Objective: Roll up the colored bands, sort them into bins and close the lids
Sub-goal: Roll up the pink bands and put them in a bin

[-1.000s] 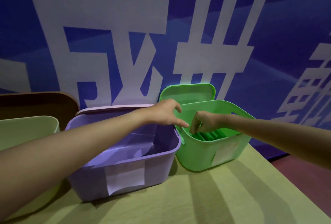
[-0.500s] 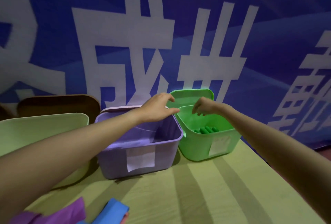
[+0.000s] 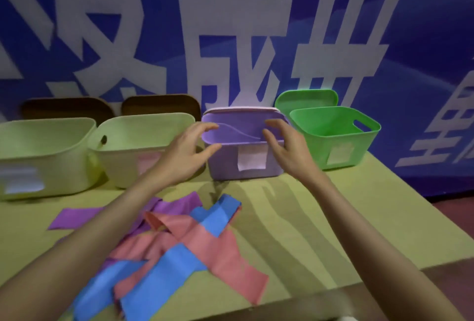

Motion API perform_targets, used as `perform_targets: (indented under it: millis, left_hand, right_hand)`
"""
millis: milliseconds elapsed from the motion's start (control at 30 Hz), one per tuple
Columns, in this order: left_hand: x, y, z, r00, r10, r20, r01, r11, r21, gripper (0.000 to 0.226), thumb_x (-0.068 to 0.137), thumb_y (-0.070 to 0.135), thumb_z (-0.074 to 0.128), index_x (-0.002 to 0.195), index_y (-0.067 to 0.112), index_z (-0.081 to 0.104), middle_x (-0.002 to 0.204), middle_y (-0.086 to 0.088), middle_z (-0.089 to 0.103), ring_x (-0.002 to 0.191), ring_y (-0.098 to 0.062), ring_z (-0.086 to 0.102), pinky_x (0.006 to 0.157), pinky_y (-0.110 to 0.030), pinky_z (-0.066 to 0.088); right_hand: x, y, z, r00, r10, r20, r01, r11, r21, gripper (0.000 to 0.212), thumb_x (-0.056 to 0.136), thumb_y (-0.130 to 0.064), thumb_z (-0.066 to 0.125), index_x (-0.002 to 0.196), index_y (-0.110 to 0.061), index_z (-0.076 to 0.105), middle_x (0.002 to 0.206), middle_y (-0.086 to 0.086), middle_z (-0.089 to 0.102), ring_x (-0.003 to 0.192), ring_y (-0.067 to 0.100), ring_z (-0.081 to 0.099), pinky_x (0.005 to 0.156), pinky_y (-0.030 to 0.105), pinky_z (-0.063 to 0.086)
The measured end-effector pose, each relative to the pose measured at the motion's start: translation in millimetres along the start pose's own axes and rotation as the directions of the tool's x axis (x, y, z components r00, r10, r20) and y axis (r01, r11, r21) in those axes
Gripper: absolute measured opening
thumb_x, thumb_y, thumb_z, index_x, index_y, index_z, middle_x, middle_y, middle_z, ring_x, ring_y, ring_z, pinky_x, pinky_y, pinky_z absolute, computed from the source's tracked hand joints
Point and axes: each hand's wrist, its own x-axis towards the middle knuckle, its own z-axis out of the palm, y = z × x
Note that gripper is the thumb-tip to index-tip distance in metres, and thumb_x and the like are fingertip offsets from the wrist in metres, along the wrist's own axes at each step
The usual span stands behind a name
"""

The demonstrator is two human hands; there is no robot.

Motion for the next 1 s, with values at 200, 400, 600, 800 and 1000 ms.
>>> perform_targets:
  millis: [200, 400, 600, 800, 1000]
  left_hand:
    - [-90, -25, -38, 0.99, -0.144, -0.004, 0.144, 0.989, 0.03, 0.049, 0.081, 0.04, 0.06, 0.122, 0.012, 0.06, 0.125, -0.003, 0.059, 0.11, -0.011, 0.054, 0.095, -0.028, 0.042]
    - [-152, -42, -40, 0.968, -0.25, -0.015, 0.25, 0.968, -0.022, 0.037, 0.083, 0.026, 0.067, 0.116, 0.009, 0.064, 0.116, -0.003, 0.063, 0.107, -0.013, 0.057, 0.091, -0.026, 0.043]
    - [-159, -56, -26, 0.975, -0.219, 0.049, 0.214, 0.972, 0.095, 0.04, 0.085, 0.007, 0.068, 0.124, 0.008, 0.059, 0.128, -0.006, 0.058, 0.119, -0.02, 0.053, 0.097, -0.02, 0.034]
    - [-150, -65, -16, 0.976, -0.206, 0.071, 0.191, 0.966, 0.172, 0.052, 0.082, -0.011, 0.054, 0.131, 0.006, 0.054, 0.136, -0.01, 0.054, 0.128, -0.026, 0.048, 0.106, -0.03, 0.034]
    - [-155, -63, -11, 0.958, -0.279, 0.066, 0.264, 0.948, 0.179, 0.048, 0.082, -0.012, 0.049, 0.125, 0.006, 0.058, 0.127, -0.009, 0.059, 0.119, -0.026, 0.052, 0.098, -0.031, 0.039]
  right_hand:
    - [-70, -40, 47, 0.967, -0.084, 0.239, 0.087, 0.996, 0.0, 0.045, 0.092, -0.028, 0.053, 0.127, 0.0, 0.054, 0.126, 0.015, 0.06, 0.119, 0.029, 0.054, 0.096, 0.019, 0.031]
    - [-115, -53, 56, 0.931, -0.105, 0.349, 0.094, 0.994, 0.05, 0.038, 0.09, -0.018, 0.061, 0.124, -0.003, 0.054, 0.124, 0.011, 0.057, 0.116, 0.027, 0.053, 0.096, 0.024, 0.036]
    - [-140, -52, 50, 0.878, 0.064, 0.474, -0.028, 0.996, -0.082, 0.051, 0.084, -0.027, 0.071, 0.128, -0.009, 0.053, 0.113, 0.007, 0.05, 0.111, 0.024, 0.049, 0.091, 0.027, 0.038]
    - [-148, -60, 42, 0.829, 0.193, 0.524, -0.087, 0.972, -0.22, 0.063, 0.071, -0.034, 0.081, 0.121, -0.013, 0.049, 0.103, -0.001, 0.045, 0.095, 0.017, 0.045, 0.076, 0.027, 0.038]
    - [-161, -61, 28, 0.74, 0.221, 0.635, -0.143, 0.975, -0.172, 0.048, 0.083, -0.03, 0.072, 0.122, -0.012, 0.053, 0.11, 0.005, 0.061, 0.092, 0.02, 0.06, 0.081, 0.035, 0.052]
